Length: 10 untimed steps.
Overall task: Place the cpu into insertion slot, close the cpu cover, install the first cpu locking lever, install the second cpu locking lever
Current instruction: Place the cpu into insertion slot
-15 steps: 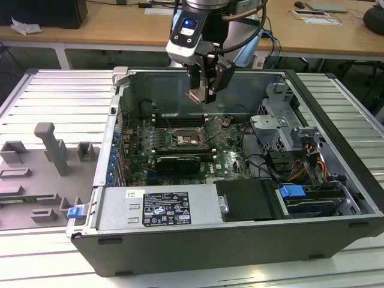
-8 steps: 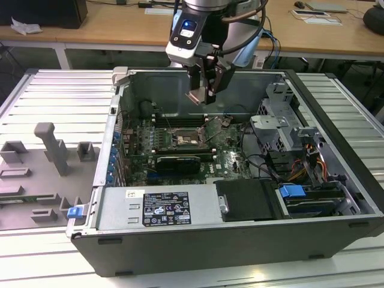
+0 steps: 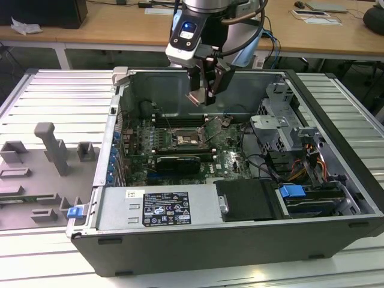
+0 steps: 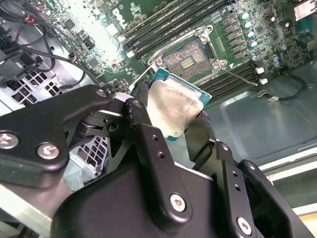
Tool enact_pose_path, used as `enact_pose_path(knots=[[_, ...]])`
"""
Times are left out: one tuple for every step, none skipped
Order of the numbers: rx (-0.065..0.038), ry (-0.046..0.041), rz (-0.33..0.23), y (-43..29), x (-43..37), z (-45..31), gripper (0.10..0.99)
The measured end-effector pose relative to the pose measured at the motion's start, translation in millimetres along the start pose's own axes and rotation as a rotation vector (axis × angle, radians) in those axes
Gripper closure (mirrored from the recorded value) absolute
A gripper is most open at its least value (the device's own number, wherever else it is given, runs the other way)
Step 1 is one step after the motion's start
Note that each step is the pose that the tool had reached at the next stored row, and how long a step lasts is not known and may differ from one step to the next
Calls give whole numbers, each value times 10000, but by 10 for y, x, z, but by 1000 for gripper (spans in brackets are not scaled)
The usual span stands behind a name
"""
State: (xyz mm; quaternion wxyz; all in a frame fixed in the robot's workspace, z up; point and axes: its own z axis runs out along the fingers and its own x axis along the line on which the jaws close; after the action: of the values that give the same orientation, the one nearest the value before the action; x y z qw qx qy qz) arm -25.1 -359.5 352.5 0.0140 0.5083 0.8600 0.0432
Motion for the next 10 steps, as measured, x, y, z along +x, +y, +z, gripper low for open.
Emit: enact_pose_path(knots=[[0, -1, 8, -1, 0, 7, 549], [1, -2, 14, -1, 0, 13, 549], [1, -2, 20, -2, 0, 19, 549], [0, -3, 24, -2, -1, 22, 549], [0, -3, 28, -2, -1, 26, 549], [1, -3, 34, -3, -1, 31, 549], [0, -4, 38, -3, -1, 34, 549], [0, -4, 44, -4, -1, 40, 549], [0, -4, 48, -4, -1, 44, 549], [-2, -4, 56, -5, -1, 55, 549]])
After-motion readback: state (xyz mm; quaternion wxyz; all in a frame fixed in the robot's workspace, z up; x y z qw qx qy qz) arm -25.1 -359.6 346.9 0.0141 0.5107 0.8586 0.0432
